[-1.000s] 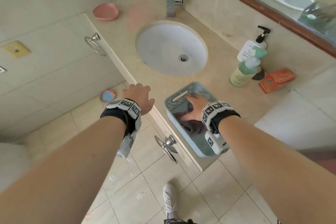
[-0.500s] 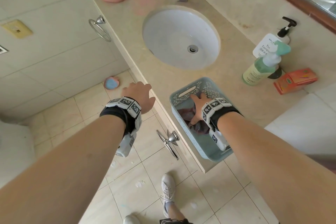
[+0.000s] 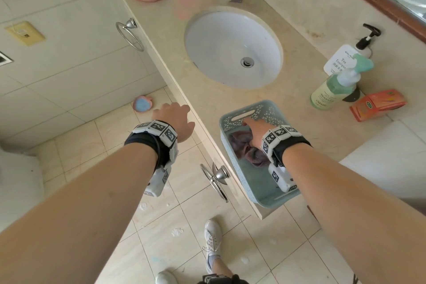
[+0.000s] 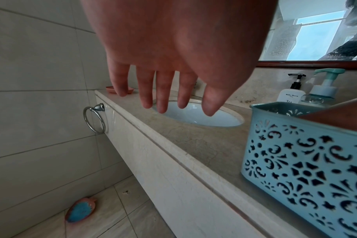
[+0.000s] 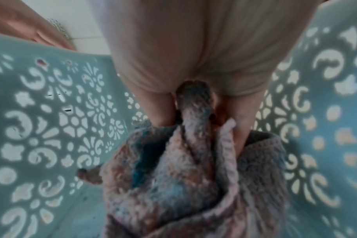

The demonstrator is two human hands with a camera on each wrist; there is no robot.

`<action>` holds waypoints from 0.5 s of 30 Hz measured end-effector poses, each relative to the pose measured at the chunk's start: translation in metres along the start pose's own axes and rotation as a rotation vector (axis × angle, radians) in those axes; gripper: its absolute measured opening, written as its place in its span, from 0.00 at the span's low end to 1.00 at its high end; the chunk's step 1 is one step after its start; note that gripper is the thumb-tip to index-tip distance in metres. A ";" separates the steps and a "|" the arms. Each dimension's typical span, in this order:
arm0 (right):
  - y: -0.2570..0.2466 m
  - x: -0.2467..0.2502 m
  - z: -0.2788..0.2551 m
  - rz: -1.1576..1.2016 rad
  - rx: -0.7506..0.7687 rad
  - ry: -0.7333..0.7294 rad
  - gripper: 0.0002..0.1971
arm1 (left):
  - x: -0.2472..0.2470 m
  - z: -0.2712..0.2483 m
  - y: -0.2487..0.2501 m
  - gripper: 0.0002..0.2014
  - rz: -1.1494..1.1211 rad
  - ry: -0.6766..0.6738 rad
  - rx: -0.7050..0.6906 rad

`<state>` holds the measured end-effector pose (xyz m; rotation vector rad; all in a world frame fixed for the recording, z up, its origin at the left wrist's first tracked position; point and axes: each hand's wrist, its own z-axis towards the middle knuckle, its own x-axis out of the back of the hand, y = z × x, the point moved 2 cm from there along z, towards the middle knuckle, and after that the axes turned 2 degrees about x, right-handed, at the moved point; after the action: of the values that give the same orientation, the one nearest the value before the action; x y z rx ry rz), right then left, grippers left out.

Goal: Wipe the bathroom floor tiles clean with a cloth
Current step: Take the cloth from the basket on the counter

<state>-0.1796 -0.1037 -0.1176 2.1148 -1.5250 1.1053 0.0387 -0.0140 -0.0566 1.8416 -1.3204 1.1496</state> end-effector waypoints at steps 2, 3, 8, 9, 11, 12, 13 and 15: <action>-0.002 0.009 -0.006 0.008 0.017 0.031 0.30 | 0.003 -0.003 -0.002 0.22 0.005 0.006 0.005; -0.003 0.013 -0.009 0.011 0.025 0.052 0.28 | 0.006 -0.005 -0.003 0.22 0.007 0.009 0.005; -0.011 0.039 -0.034 0.015 0.036 0.179 0.21 | 0.021 -0.015 -0.015 0.23 0.005 0.049 0.001; -0.014 0.044 -0.040 0.014 0.034 0.211 0.19 | 0.025 -0.017 -0.019 0.23 -0.004 0.061 0.006; -0.020 0.054 -0.053 0.034 0.021 0.288 0.17 | 0.032 -0.025 -0.027 0.24 -0.020 0.089 0.016; -0.025 0.059 -0.060 0.058 0.013 0.339 0.16 | 0.036 -0.030 -0.032 0.24 -0.023 0.107 0.018; -0.030 0.066 -0.067 0.079 0.007 0.395 0.15 | 0.040 -0.036 -0.037 0.24 -0.022 0.123 0.018; -0.047 0.078 -0.081 0.099 0.009 0.493 0.14 | 0.049 -0.049 -0.049 0.24 -0.028 0.158 0.019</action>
<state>-0.1595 -0.0862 0.0009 1.6146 -1.3888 1.5289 0.0765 0.0227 0.0100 1.7387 -1.1947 1.2690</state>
